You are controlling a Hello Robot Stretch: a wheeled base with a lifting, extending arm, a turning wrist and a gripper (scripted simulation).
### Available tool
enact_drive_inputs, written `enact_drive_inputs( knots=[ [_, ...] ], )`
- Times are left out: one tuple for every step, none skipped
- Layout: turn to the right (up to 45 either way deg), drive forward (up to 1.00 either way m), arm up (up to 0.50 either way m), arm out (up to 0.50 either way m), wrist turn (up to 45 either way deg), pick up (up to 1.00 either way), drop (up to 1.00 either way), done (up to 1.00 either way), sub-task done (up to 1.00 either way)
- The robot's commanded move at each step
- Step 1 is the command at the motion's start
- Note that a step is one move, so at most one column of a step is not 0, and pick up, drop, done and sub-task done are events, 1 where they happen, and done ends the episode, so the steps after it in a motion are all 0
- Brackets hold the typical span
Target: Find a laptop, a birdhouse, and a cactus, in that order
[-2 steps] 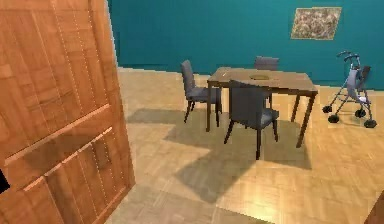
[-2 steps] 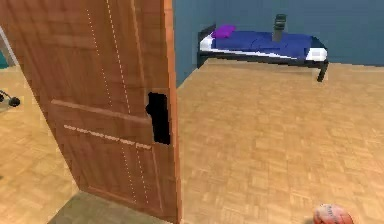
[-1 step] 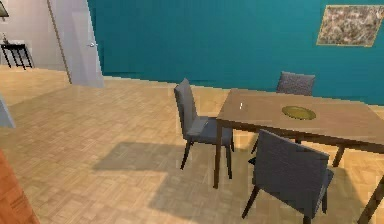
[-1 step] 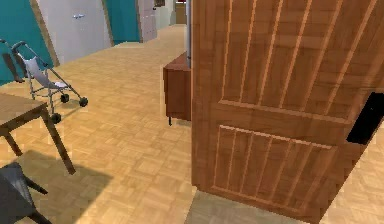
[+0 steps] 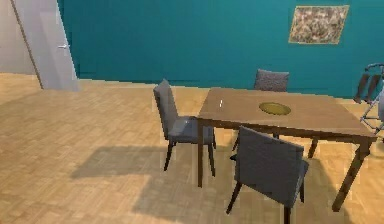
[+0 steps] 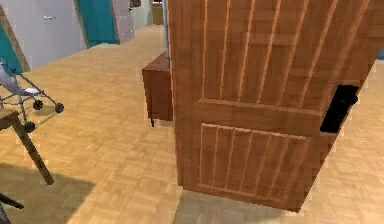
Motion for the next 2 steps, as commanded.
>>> enact_drive_inputs(
  knots=[
    [0.0, 0.5, 0.0, 0.0, 0.0, 0.0, 0.0, 0.0, 0.0],
    [-9.0, 0.0, 0.0, 0.0, 0.0, 0.0, 0.0, 0.0, 0.0]
  ],
)
